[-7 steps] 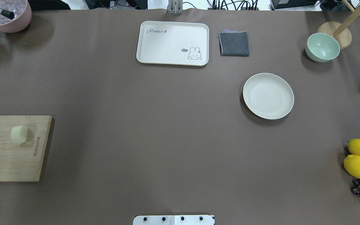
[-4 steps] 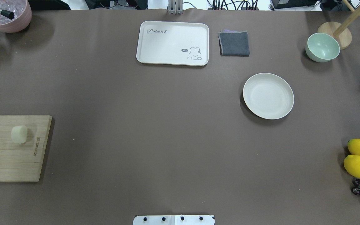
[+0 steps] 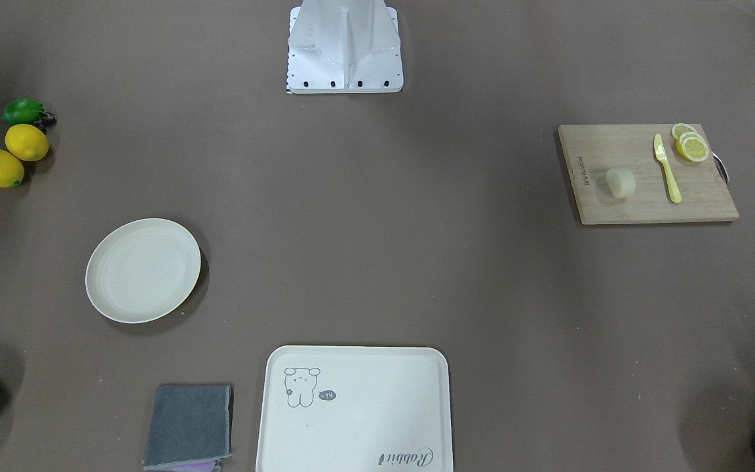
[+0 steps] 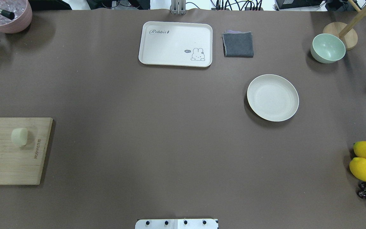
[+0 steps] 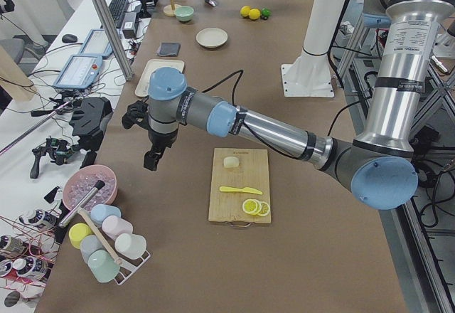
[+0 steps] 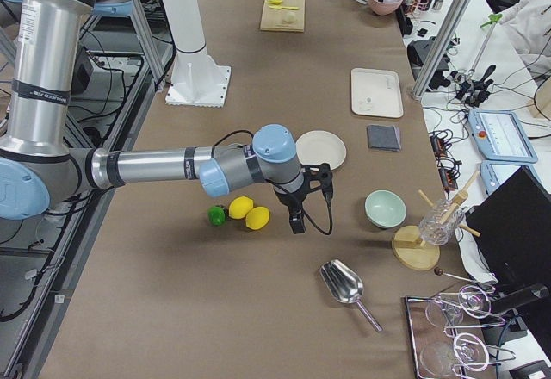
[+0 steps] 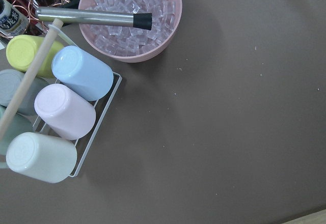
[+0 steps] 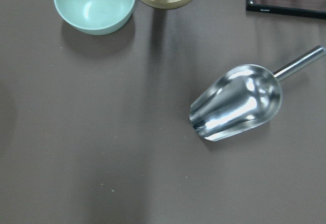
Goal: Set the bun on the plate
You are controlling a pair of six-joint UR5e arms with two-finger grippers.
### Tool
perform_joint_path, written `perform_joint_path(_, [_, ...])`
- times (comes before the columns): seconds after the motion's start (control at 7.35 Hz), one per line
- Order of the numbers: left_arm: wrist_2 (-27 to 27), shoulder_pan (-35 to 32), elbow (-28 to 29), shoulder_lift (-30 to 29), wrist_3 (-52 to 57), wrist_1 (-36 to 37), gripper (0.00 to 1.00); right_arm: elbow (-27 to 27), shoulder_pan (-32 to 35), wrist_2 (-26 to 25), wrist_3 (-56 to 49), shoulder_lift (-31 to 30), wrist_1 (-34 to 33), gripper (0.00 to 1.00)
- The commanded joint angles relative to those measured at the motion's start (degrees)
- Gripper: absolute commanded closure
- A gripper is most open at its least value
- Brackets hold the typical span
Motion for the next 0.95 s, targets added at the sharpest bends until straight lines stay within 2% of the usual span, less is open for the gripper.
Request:
perform_joint_path(0.0, [-2.8, 2.0, 0.2, 1.7, -1.2, -4.1, 0.02, -0.3, -13.1, -4.0, 18.9, 4.0, 5.8, 0.00])
perform_joint_path(0.27, [-2.9, 2.1, 0.1, 1.8, -1.5, -4.7, 0.02, -2.9, -23.1, -9.5, 34.2, 12.3, 6.1, 0.03])
perform_joint_path(0.41, [-3.0, 2.1, 0.0, 1.8, -1.5, -4.7, 0.02, -4.4, -26.8, -13.8, 37.0, 13.9, 7.1, 0.06])
perform_joint_path(0.54, [-3.0, 2.1, 0.0, 1.8, -1.5, -4.7, 0.02, -5.6, -29.3, -14.7, 41.7, 14.5, 10.6, 0.12])
perform_joint_path(0.68, [-2.9, 2.1, -0.1, 1.8, -1.5, -4.7, 0.02, -8.2, -32.0, -17.9, 44.3, 14.7, 14.7, 0.20])
perform_joint_path(0.82, [-3.0, 2.1, -0.1, 1.7, -1.5, -4.7, 0.02, -10.7, -34.3, -19.7, 48.1, 14.8, 19.6, 0.32])
